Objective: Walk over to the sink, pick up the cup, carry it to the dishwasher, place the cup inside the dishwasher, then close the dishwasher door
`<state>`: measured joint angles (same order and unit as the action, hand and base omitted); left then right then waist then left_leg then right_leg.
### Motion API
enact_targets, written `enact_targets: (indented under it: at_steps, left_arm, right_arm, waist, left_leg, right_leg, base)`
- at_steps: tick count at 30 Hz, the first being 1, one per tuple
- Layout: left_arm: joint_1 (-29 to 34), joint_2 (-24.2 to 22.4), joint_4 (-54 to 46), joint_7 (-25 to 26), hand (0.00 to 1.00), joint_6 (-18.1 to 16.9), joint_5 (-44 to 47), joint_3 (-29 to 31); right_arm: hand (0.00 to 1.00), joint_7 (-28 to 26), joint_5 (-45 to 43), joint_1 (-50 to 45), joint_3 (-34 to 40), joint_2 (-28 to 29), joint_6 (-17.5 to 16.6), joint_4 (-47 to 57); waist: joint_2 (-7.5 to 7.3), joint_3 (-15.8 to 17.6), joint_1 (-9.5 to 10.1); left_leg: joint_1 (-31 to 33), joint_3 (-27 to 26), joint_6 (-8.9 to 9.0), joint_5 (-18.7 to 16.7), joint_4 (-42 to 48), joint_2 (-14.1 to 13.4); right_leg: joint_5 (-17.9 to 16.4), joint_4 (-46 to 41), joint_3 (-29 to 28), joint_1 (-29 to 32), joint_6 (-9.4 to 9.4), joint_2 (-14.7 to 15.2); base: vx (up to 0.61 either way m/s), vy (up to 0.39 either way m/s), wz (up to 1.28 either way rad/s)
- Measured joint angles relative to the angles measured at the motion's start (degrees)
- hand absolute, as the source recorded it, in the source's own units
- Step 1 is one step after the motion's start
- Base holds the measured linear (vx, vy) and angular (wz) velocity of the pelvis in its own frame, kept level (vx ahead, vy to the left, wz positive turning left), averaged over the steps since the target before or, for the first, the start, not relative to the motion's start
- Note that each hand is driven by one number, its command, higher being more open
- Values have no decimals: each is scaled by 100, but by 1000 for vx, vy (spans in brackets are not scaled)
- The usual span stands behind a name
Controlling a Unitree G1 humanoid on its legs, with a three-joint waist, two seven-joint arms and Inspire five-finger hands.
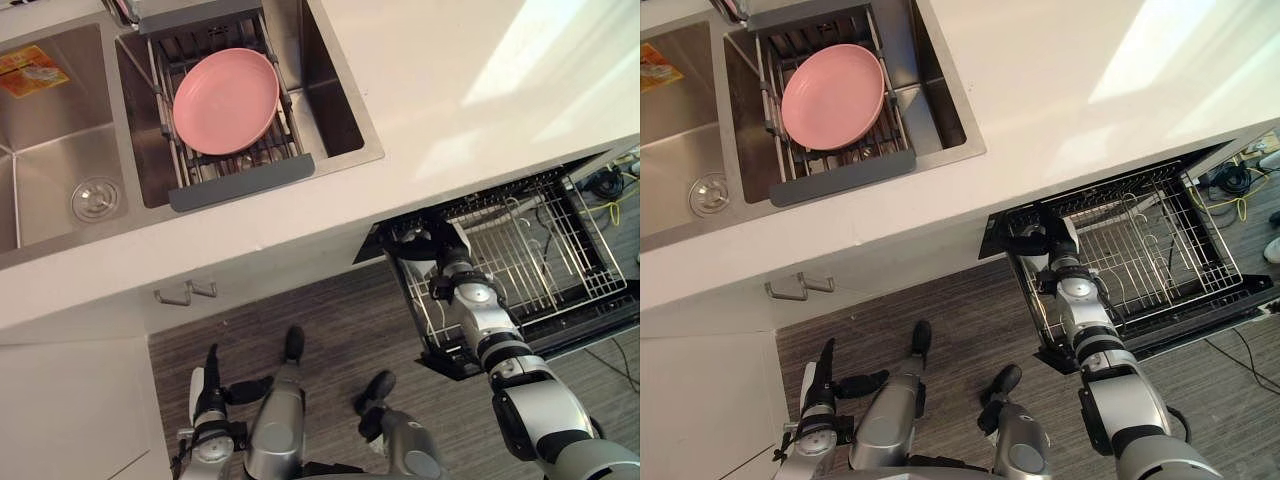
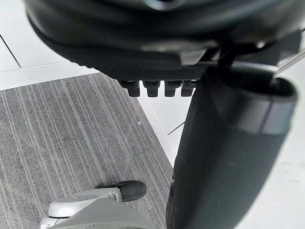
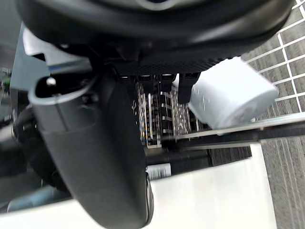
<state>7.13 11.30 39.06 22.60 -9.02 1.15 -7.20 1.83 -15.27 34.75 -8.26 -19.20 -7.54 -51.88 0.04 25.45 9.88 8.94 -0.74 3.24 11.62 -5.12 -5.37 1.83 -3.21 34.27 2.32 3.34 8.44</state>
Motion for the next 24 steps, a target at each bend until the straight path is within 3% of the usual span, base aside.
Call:
enact_targets:
  at_steps: [8,12,16,21,24]
  left_arm:
    - [-39,75,25,-73,100,186,220,2]
    - [-59,74,571,-770,100,499,1173,348]
    - [-52,103,1254,-1523,100,989,2183,729]
    - [-18,172,1689,-2117,100,1673,2528,857]
    - [-18,97,1807,-2436,100,2001,2718,935]
  right_arm:
    - [100,137,72,-670,-101,246,-42,561]
    - [100,561,118,-1612,66,705,-58,1462]
    - [100,829,133,-2697,250,1054,-56,1936]
    - [100,782,21,-3577,668,1288,-67,2640]
    - [100,343,-527,-3878,897,1321,-74,3179]
  waist:
    - [-139,50,17]
    - [-304,-111,-35]
    - [-441,-589,-285]
    - [-400,-1052,-607]
    - [-354,-1269,-811]
  left_leg:
    - [-169,-135,27,-6,-9,-22]
    - [-422,-410,61,-98,-12,-85]
    - [-706,-708,59,-261,-14,-79]
    - [-1061,-1055,69,-450,-15,-75]
    - [-1294,-1253,90,-537,-14,-84]
  right_leg:
    - [-1,2,-164,-91,2,-10]
    - [-15,43,-420,-198,20,-49]
    - [-46,146,-698,-347,78,-36]
    - [-19,263,-1020,-544,127,-23]
    - [24,368,-1200,-702,152,-42]
  base:
    - [0,-29,-8]
    - [4,-36,-32]
    - [52,-28,-35]
    - [68,-12,-39]
    - [55,-14,-32]
